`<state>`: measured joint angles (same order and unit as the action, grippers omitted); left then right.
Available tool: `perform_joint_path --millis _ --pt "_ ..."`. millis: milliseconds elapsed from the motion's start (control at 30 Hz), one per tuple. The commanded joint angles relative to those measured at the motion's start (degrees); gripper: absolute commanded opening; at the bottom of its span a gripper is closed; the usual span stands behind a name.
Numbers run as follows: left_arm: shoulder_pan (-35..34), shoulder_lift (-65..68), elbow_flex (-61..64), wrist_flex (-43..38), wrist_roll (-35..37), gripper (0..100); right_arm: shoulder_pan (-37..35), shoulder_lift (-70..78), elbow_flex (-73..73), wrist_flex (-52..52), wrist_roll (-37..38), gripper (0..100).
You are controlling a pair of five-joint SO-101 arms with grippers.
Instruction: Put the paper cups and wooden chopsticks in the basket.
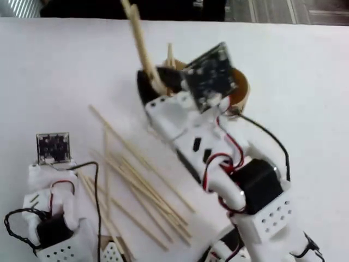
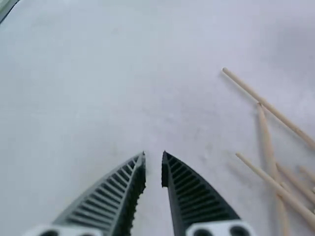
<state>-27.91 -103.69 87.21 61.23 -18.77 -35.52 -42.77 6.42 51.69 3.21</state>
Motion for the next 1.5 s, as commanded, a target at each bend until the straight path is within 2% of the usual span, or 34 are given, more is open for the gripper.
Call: perform_joint_path --millis 0,167,467,633,933,1067,1300,1400,1467 --pt "-0.48 -0.75 -0.35 -1.23 0.09 8 5.41 -1.27 -0.09 -8.22 -0.44 1.7" --pt "-0.48 -0.75 -0.35 -1.23 0.09 8 8.84 -1.27 7.21 -18.59 -0.44 1.7" --pt "-0.48 -0.75 -0.35 -1.23 0.09 8 13.76 -1.27 28.92 -40.22 0.00 1.7" --pt "-0.48 -0.75 -0.35 -1.23 0.09 8 14.90 -1.36 35.78 -46.90 0.00 1.7" --pt "-0.48 -0.75 -0.35 -1.23 0.09 8 14.37 -2.33 43.25 -48.13 -0.44 1.7" --pt "-0.48 -0.75 -0.35 -1.23 0.09 8 14.29 -7.96 45.71 -47.60 -0.44 1.7" --pt "-0.48 -0.75 -0.26 -1.85 0.09 8 9.54 -14.99 46.42 -34.42 0.00 2.2" --pt "-0.48 -0.75 -0.26 -1.85 0.09 8 9.45 -14.55 46.95 -33.01 -0.18 3.3" --pt "-0.48 -0.75 -0.26 -1.85 0.09 8 9.45 -13.41 47.30 -33.01 -0.35 8.4"
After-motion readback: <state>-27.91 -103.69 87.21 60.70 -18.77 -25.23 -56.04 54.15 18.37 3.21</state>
